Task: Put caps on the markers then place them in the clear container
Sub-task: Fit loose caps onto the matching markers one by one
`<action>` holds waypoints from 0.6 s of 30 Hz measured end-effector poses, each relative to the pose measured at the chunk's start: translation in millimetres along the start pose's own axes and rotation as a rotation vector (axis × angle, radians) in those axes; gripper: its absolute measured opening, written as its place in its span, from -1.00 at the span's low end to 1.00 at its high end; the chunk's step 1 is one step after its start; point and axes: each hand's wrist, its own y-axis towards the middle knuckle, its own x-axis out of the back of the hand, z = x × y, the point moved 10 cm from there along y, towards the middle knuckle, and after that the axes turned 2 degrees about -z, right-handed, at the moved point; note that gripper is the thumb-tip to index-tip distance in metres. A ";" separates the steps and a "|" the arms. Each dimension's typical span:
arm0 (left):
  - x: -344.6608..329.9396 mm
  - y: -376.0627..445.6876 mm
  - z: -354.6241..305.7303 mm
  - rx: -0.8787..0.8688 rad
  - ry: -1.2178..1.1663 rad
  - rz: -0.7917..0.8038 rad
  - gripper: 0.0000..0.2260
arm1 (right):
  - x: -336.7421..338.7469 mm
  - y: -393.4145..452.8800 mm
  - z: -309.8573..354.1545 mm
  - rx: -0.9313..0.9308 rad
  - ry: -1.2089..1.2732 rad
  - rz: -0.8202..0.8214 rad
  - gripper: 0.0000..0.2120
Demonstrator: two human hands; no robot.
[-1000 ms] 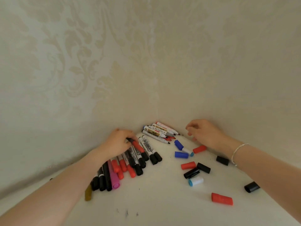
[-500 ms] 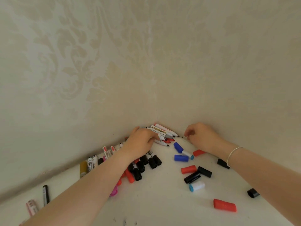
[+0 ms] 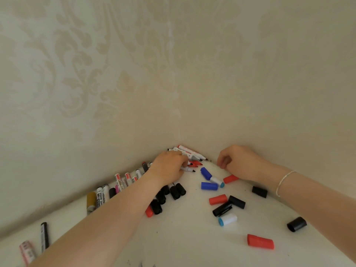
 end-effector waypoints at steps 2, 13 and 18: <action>1.7 0.8 -2.0 -0.025 -0.004 0.016 -0.80 | -3.1 -3.1 3.2 0.004 -0.030 0.036 -0.68; 2.8 -6.5 -8.0 -0.063 0.049 0.091 -0.78 | -41.3 -25.1 -4.0 -0.092 -0.361 0.445 -0.75; 29.4 -12.2 2.3 0.069 -0.486 -0.154 -0.89 | -62.9 -39.1 -17.8 -0.167 -0.417 0.604 -0.77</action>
